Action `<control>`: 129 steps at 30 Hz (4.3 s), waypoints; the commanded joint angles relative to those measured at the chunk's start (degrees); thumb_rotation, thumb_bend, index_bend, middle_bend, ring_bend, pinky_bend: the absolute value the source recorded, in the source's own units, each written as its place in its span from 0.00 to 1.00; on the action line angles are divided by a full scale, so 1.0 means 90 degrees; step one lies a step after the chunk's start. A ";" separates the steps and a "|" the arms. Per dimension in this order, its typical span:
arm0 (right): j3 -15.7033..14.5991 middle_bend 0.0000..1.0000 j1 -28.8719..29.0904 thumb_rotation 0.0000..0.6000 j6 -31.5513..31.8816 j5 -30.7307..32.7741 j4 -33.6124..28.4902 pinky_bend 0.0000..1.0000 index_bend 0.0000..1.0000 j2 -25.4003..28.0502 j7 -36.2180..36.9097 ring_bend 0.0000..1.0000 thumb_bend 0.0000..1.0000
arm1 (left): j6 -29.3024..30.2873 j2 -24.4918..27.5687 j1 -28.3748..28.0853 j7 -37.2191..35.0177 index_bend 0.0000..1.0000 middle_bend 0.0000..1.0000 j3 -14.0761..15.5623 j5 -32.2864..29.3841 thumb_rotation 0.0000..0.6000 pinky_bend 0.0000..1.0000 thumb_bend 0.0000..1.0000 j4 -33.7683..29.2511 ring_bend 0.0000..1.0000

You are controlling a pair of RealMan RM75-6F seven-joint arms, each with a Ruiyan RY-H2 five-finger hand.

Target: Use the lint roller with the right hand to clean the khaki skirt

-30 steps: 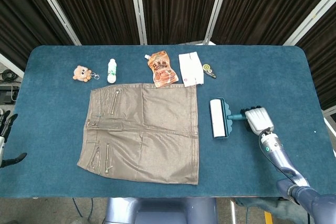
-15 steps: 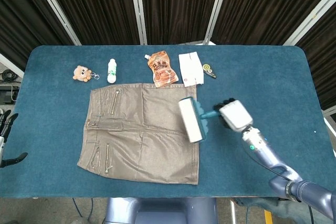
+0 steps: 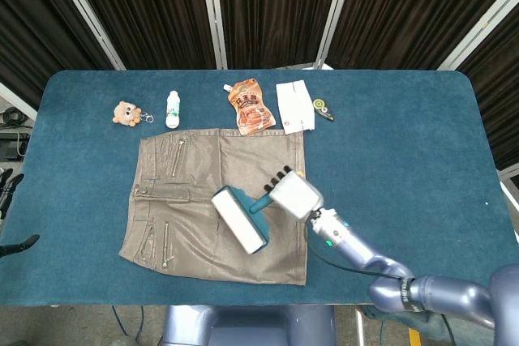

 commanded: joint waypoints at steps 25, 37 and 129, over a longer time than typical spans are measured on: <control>-0.0806 0.55 -0.0078 1.00 0.0359 0.0495 0.1951 0.42 0.46 -0.0148 -0.0855 0.44 0.87 | 0.0027 0.0010 -0.0002 0.0033 0.00 0.00 0.0047 0.0113 1.00 0.00 0.00 -0.0066 0.00; -0.0889 0.56 -0.0044 1.00 0.0430 0.0032 0.1743 0.43 0.47 -0.0135 -0.0693 0.45 0.89 | 0.0007 0.0001 -0.0035 0.0092 0.00 0.00 0.0054 0.0149 1.00 0.00 0.00 -0.0137 0.00; -0.1616 0.57 -0.0070 1.00 0.0882 0.1734 0.1263 0.45 0.49 0.0107 -0.3286 0.47 0.92 | 0.0091 0.0044 0.0003 -0.0006 0.00 0.00 0.0139 0.0324 1.00 0.00 0.00 -0.0147 0.00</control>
